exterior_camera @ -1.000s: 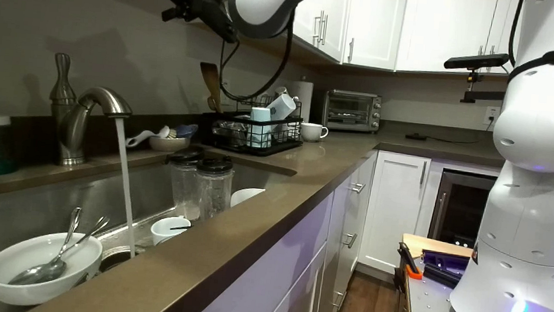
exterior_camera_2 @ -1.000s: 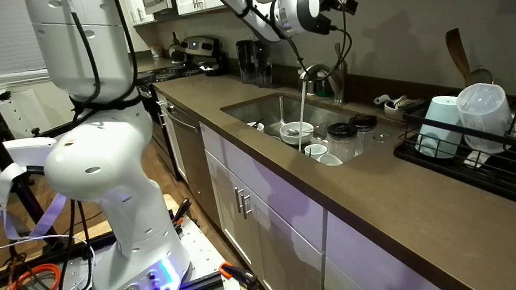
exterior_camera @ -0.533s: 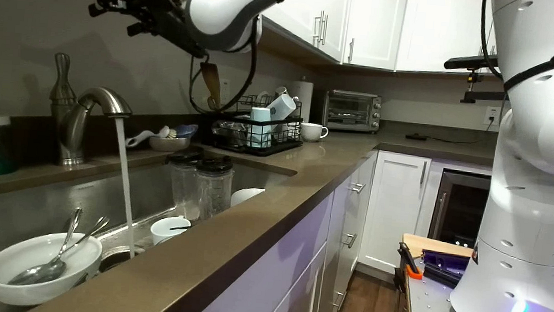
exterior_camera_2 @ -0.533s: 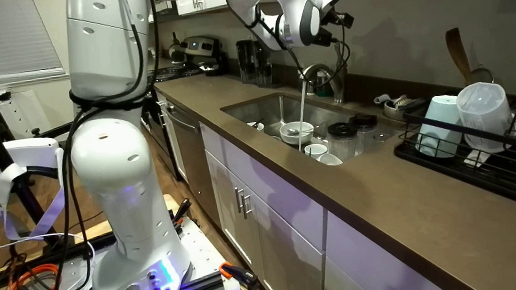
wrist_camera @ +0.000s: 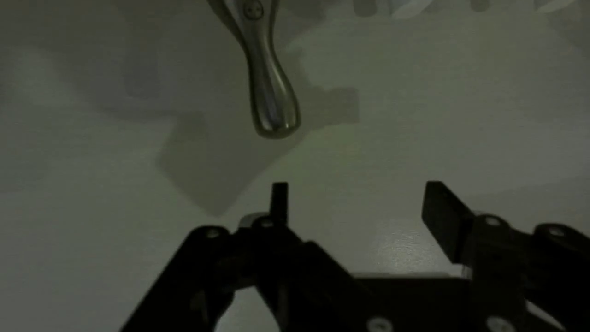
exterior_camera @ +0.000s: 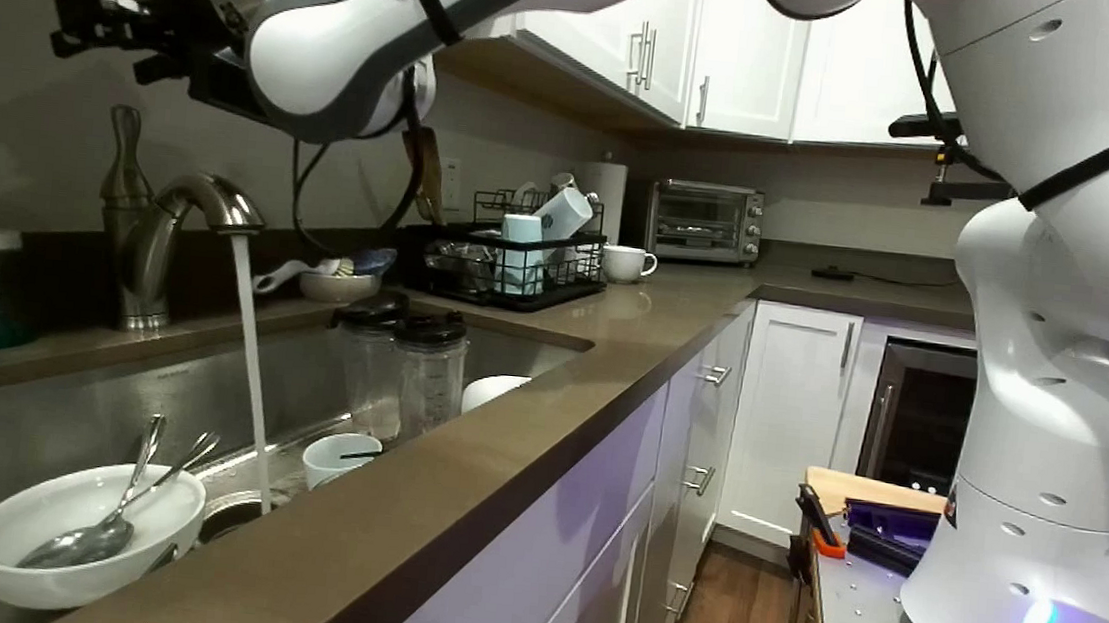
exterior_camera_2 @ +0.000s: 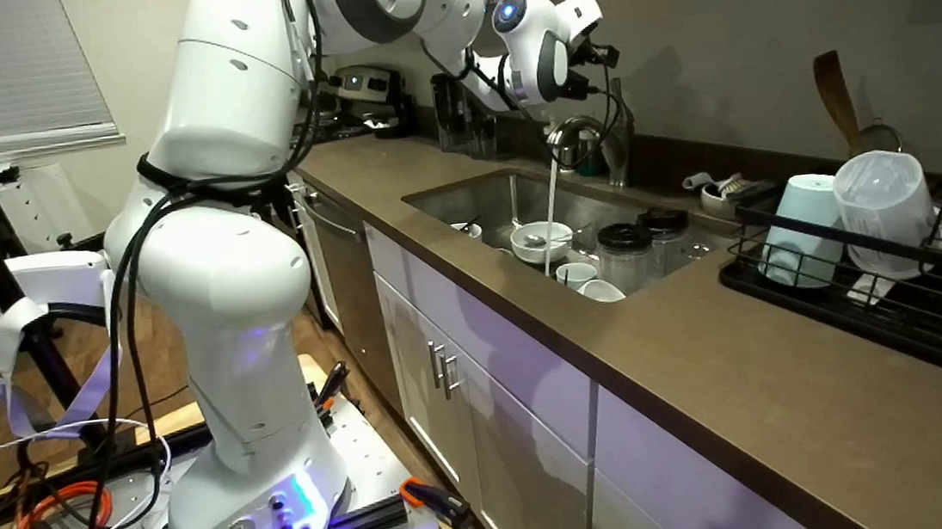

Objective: Open then close the tap

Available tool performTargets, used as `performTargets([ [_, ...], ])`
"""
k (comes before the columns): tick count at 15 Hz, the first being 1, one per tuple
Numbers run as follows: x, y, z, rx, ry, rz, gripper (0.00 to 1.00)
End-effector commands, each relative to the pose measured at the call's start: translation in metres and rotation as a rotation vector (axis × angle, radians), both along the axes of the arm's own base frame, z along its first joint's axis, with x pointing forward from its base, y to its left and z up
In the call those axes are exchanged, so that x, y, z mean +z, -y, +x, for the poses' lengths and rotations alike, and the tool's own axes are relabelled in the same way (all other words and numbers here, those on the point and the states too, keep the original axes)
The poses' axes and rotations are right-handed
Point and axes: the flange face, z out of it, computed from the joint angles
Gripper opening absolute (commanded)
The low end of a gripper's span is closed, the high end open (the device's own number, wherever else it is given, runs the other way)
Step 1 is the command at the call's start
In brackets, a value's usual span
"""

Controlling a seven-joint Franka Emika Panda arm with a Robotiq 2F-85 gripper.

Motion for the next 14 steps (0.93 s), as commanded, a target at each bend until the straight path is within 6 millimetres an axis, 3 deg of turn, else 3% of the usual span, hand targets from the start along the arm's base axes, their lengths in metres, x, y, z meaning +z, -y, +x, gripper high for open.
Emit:
performTargets([
  [1,0.006,-0.009,0.015,-0.028,0.048,0.004,0.47],
  [7,0.011,-0.002,0.023,-0.076,0.05,-0.045,0.07],
  [11,0.016,0.012,0.029,-0.102,0.009,-0.088,0.0],
  [14,0.019,0.017,0.035,-0.115,-0.023,-0.098,0.03],
])
